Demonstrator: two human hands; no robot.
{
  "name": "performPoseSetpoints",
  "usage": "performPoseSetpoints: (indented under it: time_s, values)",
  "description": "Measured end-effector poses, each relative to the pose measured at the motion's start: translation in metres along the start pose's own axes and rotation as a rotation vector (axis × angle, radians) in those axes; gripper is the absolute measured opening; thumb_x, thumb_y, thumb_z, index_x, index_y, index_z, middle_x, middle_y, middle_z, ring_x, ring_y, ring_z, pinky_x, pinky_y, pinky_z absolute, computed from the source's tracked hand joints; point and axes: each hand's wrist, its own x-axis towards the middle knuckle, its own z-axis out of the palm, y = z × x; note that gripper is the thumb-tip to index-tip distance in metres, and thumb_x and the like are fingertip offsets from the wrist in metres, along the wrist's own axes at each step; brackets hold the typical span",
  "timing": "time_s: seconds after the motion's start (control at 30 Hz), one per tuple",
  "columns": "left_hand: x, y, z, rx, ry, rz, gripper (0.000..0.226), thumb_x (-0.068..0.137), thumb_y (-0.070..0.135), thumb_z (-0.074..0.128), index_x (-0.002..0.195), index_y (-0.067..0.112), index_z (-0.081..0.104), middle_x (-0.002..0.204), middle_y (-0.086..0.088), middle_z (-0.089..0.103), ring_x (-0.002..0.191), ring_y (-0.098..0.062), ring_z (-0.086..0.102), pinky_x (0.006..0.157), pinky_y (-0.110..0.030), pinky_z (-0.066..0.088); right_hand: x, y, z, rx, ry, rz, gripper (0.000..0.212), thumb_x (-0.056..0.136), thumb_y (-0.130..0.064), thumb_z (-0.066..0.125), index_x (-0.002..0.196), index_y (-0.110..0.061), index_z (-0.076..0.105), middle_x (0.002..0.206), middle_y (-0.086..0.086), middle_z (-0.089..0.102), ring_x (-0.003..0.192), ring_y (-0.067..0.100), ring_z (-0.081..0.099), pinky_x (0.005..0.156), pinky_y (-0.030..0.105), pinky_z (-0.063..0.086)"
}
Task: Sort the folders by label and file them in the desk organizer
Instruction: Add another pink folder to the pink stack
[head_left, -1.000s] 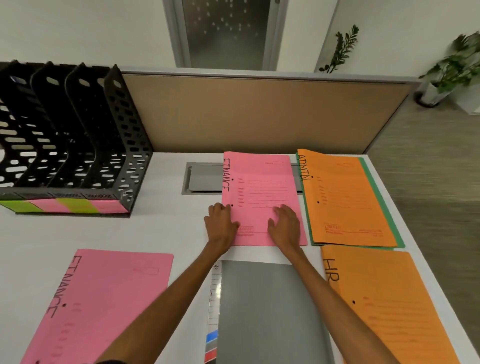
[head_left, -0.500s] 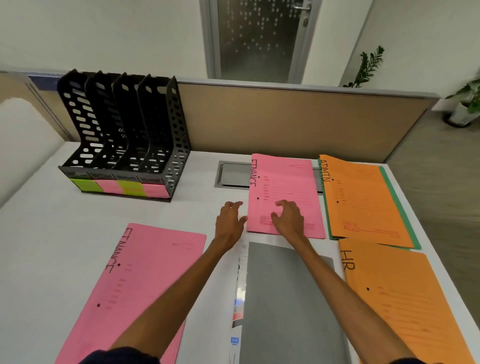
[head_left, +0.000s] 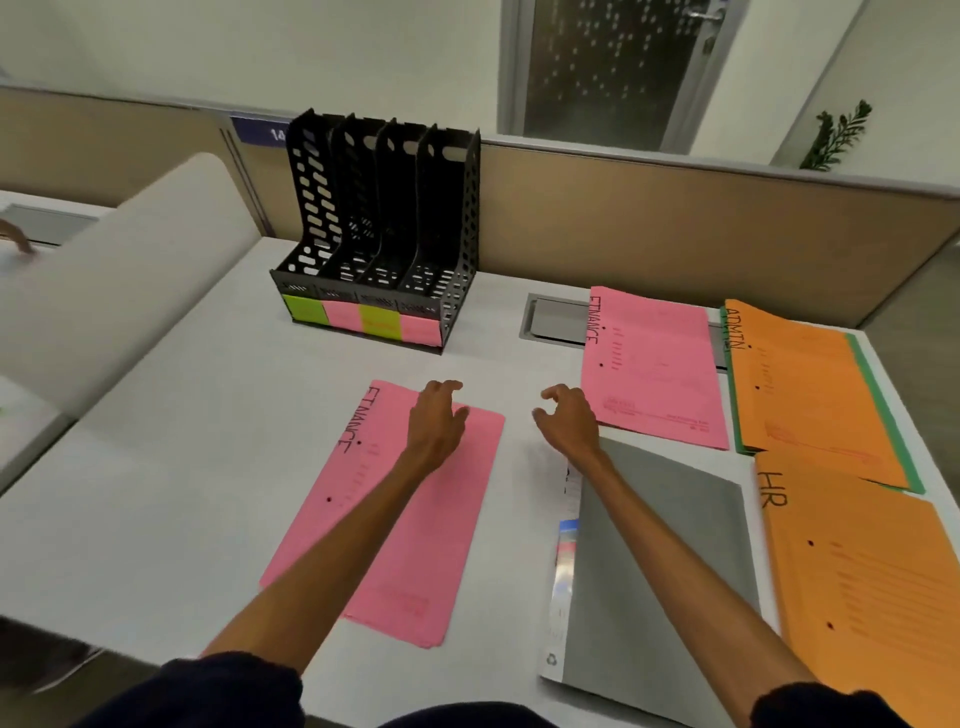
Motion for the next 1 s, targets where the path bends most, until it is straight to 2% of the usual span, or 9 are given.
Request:
performPoseSetpoints:
  time_s: [0.17, 0.4, 0.53, 0.67, 0.87, 1.0]
  values:
    - [-0.019, -0.048, -0.033, 0.043, 0.011, -0.078, 0.045, 0.094, 0.019, 0.059, 0.136, 0.009, 0.049, 0.138, -0.013, 0.050, 0.128, -0.029, 0.045, 0.106, -0.045, 0.039, -0.028, -0.024, 0.042, -0.035, -0.051, 0.071, 0.037, 0.089, -0.023, 0.063, 0.123, -0.015, 0.055, 0.132, 0.009, 0.047, 0.106, 0.030, 0.061, 0.083, 0.031, 0.044]
    - [-0.045, -0.104, -0.057, 0.161, -0.023, -0.227, 0.054, 0.092, 0.032, 0.061, 0.138, 0.009, 0.042, 0.138, -0.014, 0.045, 0.128, -0.032, 0.041, 0.103, -0.048, 0.035, -0.061, -0.041, 0.084, -0.085, -0.116, 0.163, 0.055, 0.085, -0.027, 0.064, 0.134, -0.011, 0.045, 0.133, 0.014, 0.045, 0.117, 0.034, 0.055, 0.095, 0.040, 0.047]
    - [-0.060, -0.130, -0.064, 0.195, -0.070, -0.311, 0.063, 0.088, 0.042, 0.062, 0.132, 0.004, 0.040, 0.133, -0.017, 0.044, 0.125, -0.034, 0.041, 0.100, -0.049, 0.037, -0.077, -0.045, 0.105, -0.101, -0.090, 0.199, 0.062, 0.084, -0.025, 0.065, 0.137, -0.007, 0.039, 0.134, 0.017, 0.042, 0.126, 0.034, 0.043, 0.097, 0.043, 0.044]
    - [-0.068, -0.148, -0.070, 0.204, -0.115, -0.303, 0.064, 0.088, 0.046, 0.061, 0.129, 0.000, 0.043, 0.132, -0.019, 0.045, 0.126, -0.035, 0.039, 0.098, -0.048, 0.040, -0.095, -0.050, 0.123, -0.125, -0.046, 0.272, 0.064, 0.082, -0.023, 0.067, 0.133, -0.003, 0.036, 0.132, 0.019, 0.038, 0.125, 0.037, 0.038, 0.094, 0.044, 0.044]
    - [-0.072, -0.157, -0.076, 0.066, -0.120, -0.280, 0.057, 0.088, 0.040, 0.065, 0.124, -0.001, 0.048, 0.128, -0.022, 0.047, 0.120, -0.036, 0.045, 0.095, -0.044, 0.042, -0.112, -0.064, 0.142, -0.159, -0.017, 0.318, 0.067, 0.081, -0.026, 0.067, 0.135, -0.006, 0.033, 0.133, 0.019, 0.036, 0.125, 0.037, 0.035, 0.097, 0.046, 0.039]
    - [-0.077, -0.159, -0.075, -0.104, -0.051, -0.266, 0.055, 0.086, 0.033, 0.069, 0.126, 0.002, 0.048, 0.125, -0.018, 0.048, 0.113, -0.035, 0.052, 0.094, -0.041, 0.042, -0.112, -0.066, 0.142, -0.043, -0.012, 0.369, 0.073, 0.080, -0.025, 0.070, 0.138, -0.008, 0.030, 0.135, 0.020, 0.033, 0.126, 0.038, 0.033, 0.098, 0.045, 0.038]
